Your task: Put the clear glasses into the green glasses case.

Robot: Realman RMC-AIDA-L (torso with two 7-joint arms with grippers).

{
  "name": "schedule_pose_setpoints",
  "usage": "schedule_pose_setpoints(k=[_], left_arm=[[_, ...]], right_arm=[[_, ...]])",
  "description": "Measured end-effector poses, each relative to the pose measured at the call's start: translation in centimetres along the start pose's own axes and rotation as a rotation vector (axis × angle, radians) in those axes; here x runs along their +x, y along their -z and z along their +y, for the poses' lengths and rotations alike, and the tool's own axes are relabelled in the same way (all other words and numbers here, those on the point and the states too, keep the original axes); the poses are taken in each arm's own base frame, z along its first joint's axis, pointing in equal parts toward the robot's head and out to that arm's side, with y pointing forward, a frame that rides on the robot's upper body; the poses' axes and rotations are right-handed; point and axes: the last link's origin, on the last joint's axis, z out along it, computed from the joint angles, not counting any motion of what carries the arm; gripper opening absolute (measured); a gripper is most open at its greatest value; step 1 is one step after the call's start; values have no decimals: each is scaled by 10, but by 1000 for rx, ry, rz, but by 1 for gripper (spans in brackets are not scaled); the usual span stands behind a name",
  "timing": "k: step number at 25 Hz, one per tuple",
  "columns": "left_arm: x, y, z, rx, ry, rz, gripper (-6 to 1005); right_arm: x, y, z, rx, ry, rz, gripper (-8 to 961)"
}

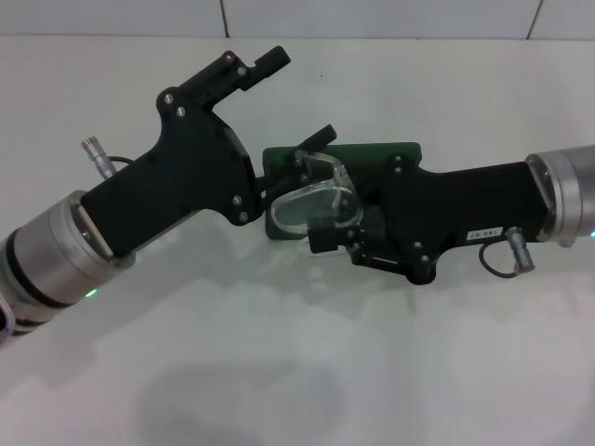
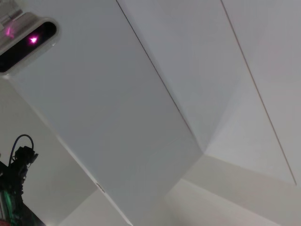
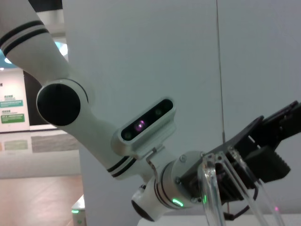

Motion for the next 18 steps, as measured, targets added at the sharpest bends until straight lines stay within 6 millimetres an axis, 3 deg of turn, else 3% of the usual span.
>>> schedule_pose_setpoints(k=[8, 18], left_arm=[[-1, 0, -2, 13, -8, -6, 632], [-4, 11, -15, 175, -20, -41, 636]], right_arm=[[-2, 0, -1, -4, 16, 13, 131], [5, 17, -5, 123, 78, 54, 137]])
